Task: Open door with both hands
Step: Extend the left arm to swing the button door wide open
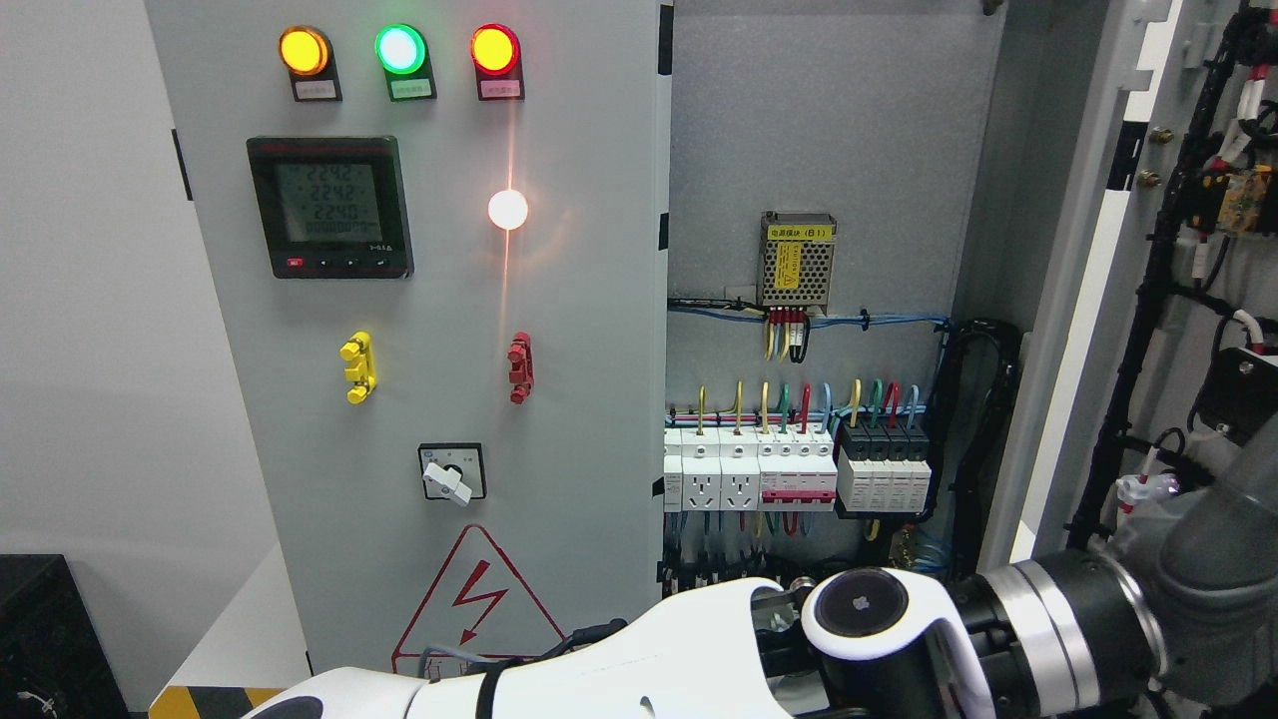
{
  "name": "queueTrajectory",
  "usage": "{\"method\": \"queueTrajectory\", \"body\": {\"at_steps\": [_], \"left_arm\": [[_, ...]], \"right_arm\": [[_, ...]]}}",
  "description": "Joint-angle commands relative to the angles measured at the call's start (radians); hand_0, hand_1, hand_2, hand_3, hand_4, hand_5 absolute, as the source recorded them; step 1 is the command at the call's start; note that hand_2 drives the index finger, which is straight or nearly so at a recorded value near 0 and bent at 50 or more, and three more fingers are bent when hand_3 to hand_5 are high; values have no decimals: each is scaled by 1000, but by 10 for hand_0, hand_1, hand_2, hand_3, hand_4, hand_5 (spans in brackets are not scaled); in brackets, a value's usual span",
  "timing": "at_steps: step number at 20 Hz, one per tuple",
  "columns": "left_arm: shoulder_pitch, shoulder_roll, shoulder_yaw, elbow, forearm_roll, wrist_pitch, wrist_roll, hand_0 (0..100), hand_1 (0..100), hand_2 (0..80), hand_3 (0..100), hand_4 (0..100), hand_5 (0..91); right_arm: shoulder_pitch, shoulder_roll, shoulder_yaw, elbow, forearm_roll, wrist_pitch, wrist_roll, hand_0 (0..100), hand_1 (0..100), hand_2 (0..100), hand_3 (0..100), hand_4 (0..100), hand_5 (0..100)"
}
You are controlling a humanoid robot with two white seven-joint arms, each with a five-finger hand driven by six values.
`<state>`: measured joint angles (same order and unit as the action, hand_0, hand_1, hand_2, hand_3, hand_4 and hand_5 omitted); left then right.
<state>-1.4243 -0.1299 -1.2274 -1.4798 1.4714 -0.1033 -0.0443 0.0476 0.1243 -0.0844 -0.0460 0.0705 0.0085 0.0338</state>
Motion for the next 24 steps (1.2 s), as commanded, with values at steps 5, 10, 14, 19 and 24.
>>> {"method": "queueTrajectory", "body": {"at_steps": [5,10,14,19,24], "left_arm": [[-8,-51,-1,55,-3,1,1,0,0,0,0,0,0],[-15,-53,-1,67,-3,1,1,0,0,0,0,0,0],[-21,-53,-1,69,-3,7,1,0,0,0,0,0,0],[-25,-45,0,65,-2,7,1,0,0,0,0,0,0],[-19,2,2,16,0,7,1,0,0,0,0,0,0]], "right_arm": [[0,0,0,0,0,-1,0,0,0,0,0,0,0],[0,0,0,0,0,-1,0,0,0,0,0,0,0],[0,0,0,0,0,-1,0,0,0,0,0,0,0],[0,0,0,0,0,-1,0,0,0,0,0,0,0],[0,0,0,0,0,1,0,0,0,0,0,0,0]]}}
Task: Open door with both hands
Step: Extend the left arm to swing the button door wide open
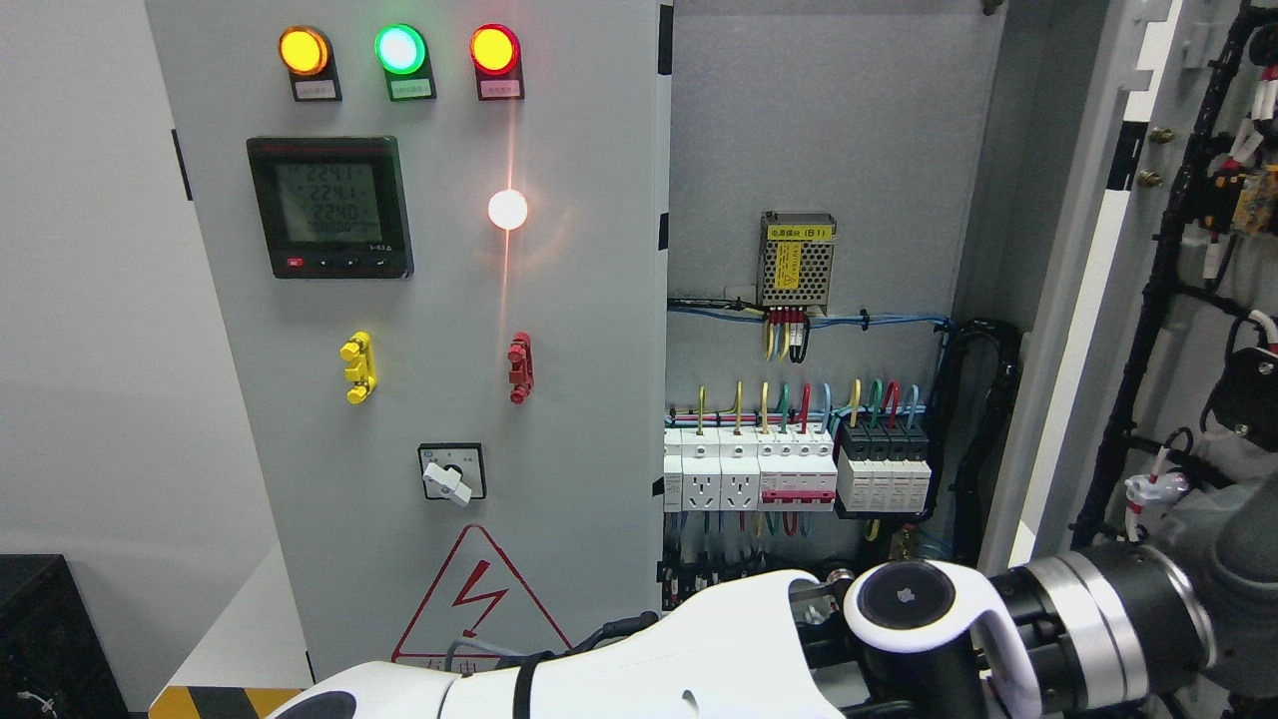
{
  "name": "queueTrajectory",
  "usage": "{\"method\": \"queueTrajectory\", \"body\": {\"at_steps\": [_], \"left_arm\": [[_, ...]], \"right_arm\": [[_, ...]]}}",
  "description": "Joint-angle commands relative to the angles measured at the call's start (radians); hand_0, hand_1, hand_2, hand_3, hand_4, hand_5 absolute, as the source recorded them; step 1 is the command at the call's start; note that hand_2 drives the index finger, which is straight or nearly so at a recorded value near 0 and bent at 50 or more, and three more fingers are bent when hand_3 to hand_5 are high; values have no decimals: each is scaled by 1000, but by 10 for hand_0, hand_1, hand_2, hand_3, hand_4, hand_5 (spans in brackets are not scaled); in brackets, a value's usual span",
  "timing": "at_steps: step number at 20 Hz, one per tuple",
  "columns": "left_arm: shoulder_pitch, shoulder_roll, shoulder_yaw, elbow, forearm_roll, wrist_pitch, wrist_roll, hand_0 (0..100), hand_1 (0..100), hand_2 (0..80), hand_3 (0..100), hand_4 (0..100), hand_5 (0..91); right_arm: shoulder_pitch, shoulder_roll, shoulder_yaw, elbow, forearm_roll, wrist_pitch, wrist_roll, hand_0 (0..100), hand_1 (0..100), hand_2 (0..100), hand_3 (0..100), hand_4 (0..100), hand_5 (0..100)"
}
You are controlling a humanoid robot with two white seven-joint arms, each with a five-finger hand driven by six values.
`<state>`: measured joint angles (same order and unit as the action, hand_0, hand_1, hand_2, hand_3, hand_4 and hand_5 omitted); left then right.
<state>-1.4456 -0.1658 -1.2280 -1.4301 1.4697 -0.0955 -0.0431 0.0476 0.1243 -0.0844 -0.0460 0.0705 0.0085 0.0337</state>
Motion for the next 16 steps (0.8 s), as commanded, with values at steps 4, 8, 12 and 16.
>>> {"method": "queueTrajectory", "body": {"at_steps": [4,8,12,16], "left_arm": [[13,103,5,-99,1,-3,0,0,0,0,0,0,0],[40,156,10,-153,1,-4,0,0,0,0,0,0,0],[60,207,16,-204,1,-4,2,0,0,0,0,0,0],[99,290,30,-245,3,-4,0,0,0,0,0,0,0]], "right_arm": [[0,0,0,0,0,1,0,0,0,0,0,0,0],[0,0,0,0,0,-1,0,0,0,0,0,0,0],[0,0,0,0,0,-1,0,0,0,0,0,0,0],[0,0,0,0,0,1,0,0,0,0,0,0,0]]}}
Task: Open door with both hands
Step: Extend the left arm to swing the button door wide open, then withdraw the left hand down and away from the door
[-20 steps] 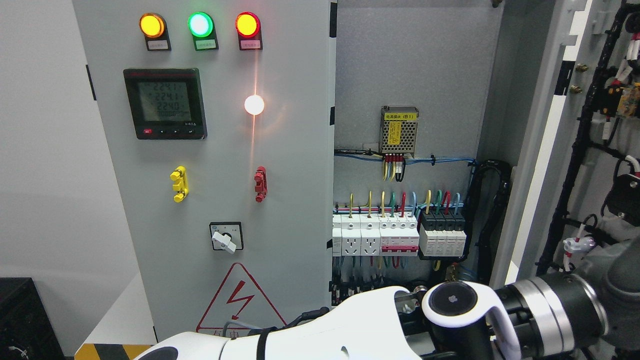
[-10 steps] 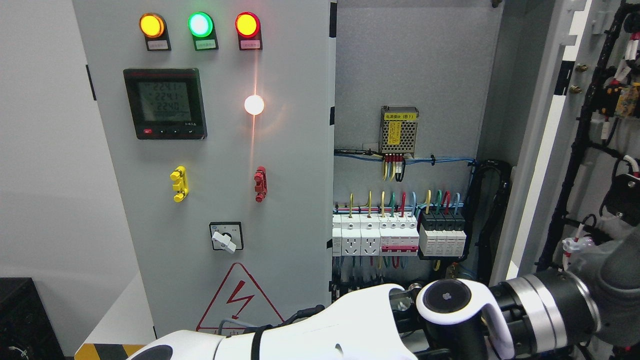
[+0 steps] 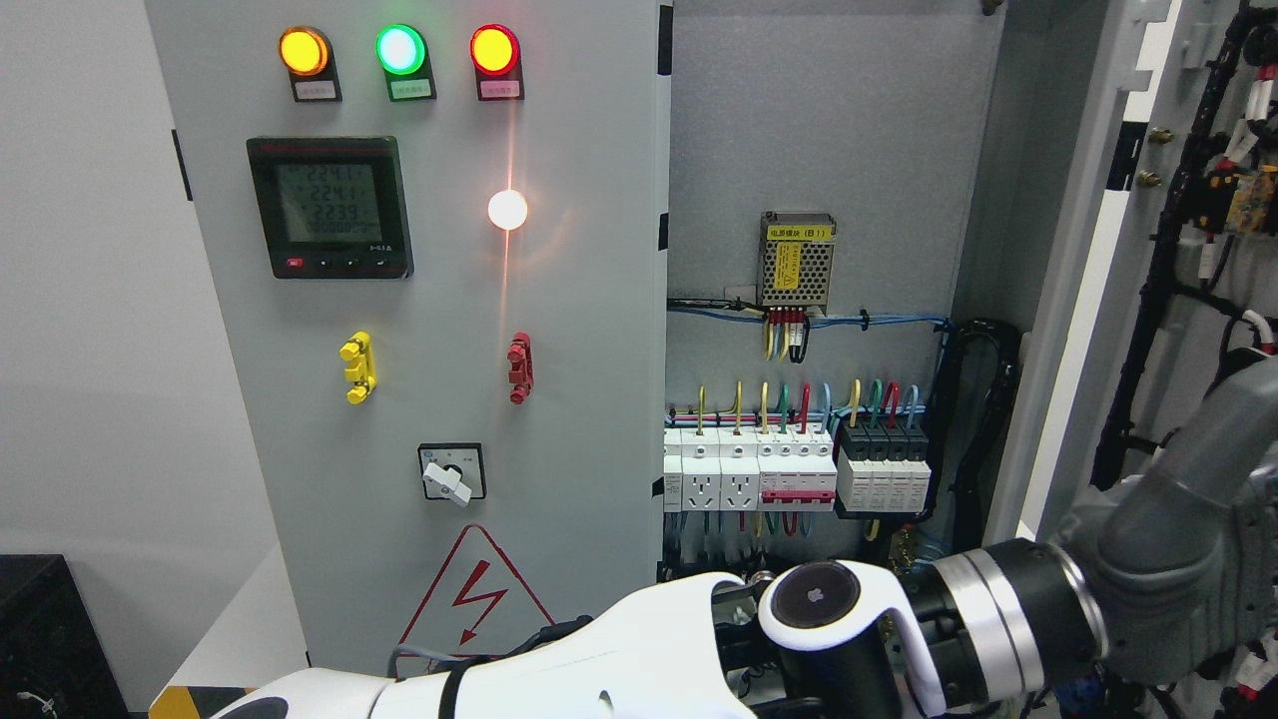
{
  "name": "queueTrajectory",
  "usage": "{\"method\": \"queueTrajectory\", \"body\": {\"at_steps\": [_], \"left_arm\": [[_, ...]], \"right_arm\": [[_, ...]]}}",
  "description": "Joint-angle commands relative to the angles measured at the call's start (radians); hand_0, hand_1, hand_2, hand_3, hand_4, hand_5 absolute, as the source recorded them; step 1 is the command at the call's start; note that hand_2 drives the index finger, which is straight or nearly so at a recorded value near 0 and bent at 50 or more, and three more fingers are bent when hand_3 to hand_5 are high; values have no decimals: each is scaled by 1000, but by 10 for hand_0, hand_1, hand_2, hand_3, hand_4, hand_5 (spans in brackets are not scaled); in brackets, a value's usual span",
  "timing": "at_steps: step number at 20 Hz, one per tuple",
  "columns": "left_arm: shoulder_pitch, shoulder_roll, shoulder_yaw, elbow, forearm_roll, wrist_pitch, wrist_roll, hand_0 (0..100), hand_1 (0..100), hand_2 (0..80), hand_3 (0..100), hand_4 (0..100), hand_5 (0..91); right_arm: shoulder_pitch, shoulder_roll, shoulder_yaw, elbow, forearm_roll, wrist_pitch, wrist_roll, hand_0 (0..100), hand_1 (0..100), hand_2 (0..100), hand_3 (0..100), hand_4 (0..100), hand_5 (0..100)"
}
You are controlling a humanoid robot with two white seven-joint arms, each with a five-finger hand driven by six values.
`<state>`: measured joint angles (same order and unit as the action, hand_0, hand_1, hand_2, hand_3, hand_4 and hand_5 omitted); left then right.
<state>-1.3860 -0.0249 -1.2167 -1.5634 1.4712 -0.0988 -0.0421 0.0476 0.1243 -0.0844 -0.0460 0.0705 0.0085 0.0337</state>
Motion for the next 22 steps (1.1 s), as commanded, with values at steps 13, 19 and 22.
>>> {"method": "queueTrajectory", "body": {"at_steps": [13,19,22], "left_arm": [[177,457,85,-259,1,2,-1,0,0,0,0,0,0],[300,572,83,-314,0,-2,-1,0,0,0,0,0,0],[352,614,83,-326,-2,-2,-2,0,0,0,0,0,0]], "right_arm": [[0,0,0,0,0,-1,0,0,0,0,0,0,0],[0,0,0,0,0,-1,0,0,0,0,0,0,0],[0,0,0,0,0,1,0,0,0,0,0,0,0]]}}
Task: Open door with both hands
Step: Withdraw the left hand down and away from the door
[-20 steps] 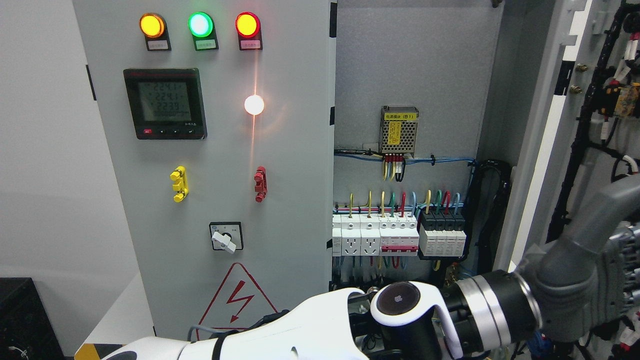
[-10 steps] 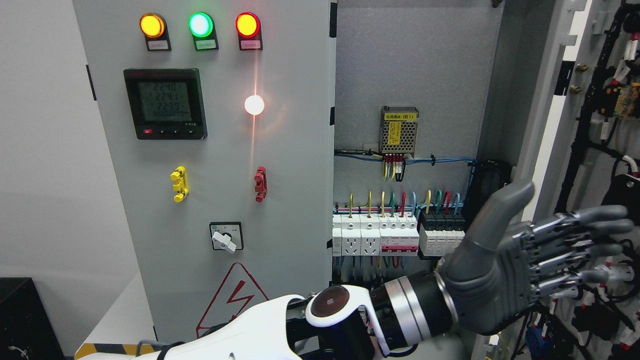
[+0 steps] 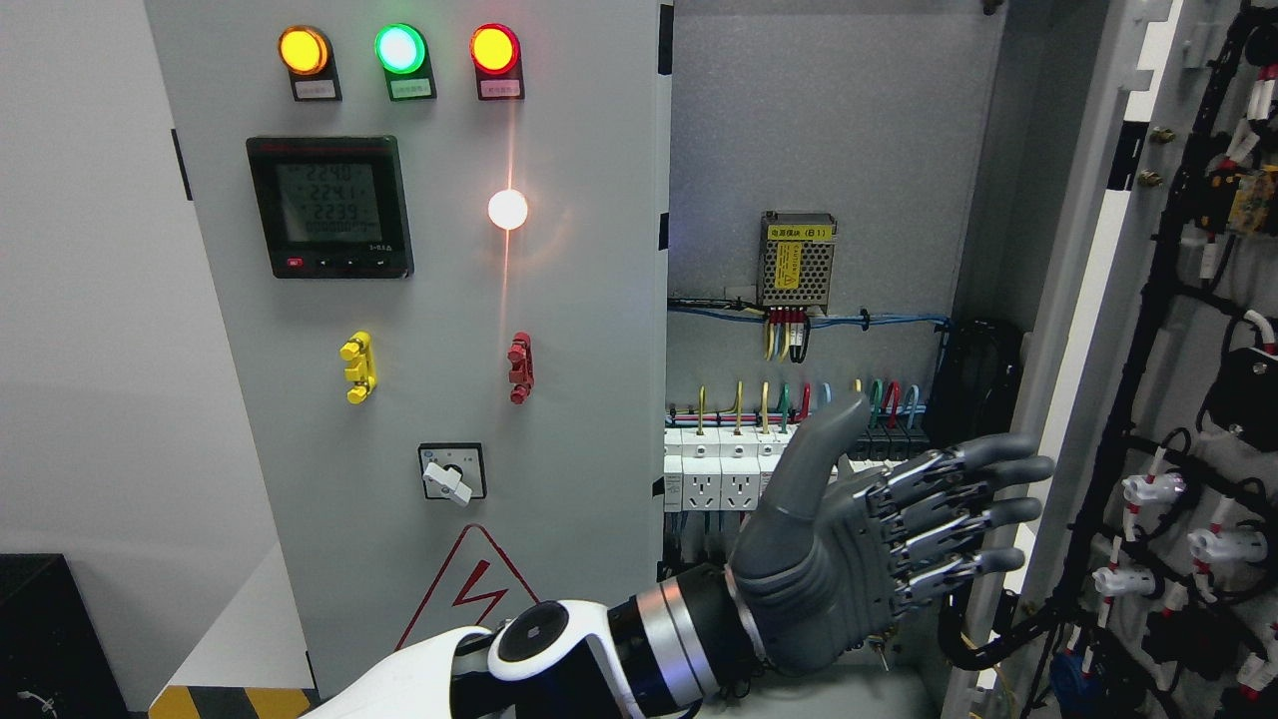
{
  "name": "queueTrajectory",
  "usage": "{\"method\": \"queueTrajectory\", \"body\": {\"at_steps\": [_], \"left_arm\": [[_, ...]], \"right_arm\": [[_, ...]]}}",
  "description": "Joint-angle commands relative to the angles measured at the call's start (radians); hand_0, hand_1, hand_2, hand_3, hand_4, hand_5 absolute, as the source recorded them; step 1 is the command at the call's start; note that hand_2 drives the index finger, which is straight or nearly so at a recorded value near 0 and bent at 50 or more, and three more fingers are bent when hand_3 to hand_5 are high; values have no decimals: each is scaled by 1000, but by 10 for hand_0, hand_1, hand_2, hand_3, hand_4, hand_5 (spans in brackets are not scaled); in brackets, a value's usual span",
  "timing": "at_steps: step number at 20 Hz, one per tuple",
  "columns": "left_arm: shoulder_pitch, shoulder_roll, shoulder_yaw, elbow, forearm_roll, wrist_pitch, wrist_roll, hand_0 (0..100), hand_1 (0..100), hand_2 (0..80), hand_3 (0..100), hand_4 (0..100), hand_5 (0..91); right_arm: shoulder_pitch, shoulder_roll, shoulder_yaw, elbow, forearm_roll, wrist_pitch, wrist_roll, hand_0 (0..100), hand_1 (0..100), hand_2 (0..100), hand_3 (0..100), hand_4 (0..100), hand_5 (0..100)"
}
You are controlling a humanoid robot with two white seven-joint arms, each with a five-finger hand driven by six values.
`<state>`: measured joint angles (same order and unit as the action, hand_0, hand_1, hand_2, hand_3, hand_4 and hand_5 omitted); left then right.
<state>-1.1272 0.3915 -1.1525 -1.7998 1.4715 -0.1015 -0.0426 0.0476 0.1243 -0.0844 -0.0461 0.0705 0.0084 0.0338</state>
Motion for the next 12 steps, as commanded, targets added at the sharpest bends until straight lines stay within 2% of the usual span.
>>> {"method": "queueTrajectory", "body": {"at_steps": [1,3,6,7,12], "left_arm": [[108,213,19,-95,-2,0,-2,0,0,0,0,0,0],[153,225,8,-92,-25,2,-2,0,0,0,0,0,0],[239,251,-35,-87,-161,-1,-2,0,0,0,0,0,0],[266,259,-41,-84,-186,-3,-2,0,0,0,0,0,0],[403,297,-44,-46,-206,-4,-2,0,0,0,0,0,0]], "right_arm": [[0,0,0,0,0,-1,0,0,0,0,0,0,0],[0,0,0,0,0,-1,0,0,0,0,0,0,0],[0,0,0,0,0,1,0,0,0,0,0,0,0],[0,0,0,0,0,-1,0,0,0,0,0,0,0],[0,0,0,0,0,1,0,0,0,0,0,0,0]]}}
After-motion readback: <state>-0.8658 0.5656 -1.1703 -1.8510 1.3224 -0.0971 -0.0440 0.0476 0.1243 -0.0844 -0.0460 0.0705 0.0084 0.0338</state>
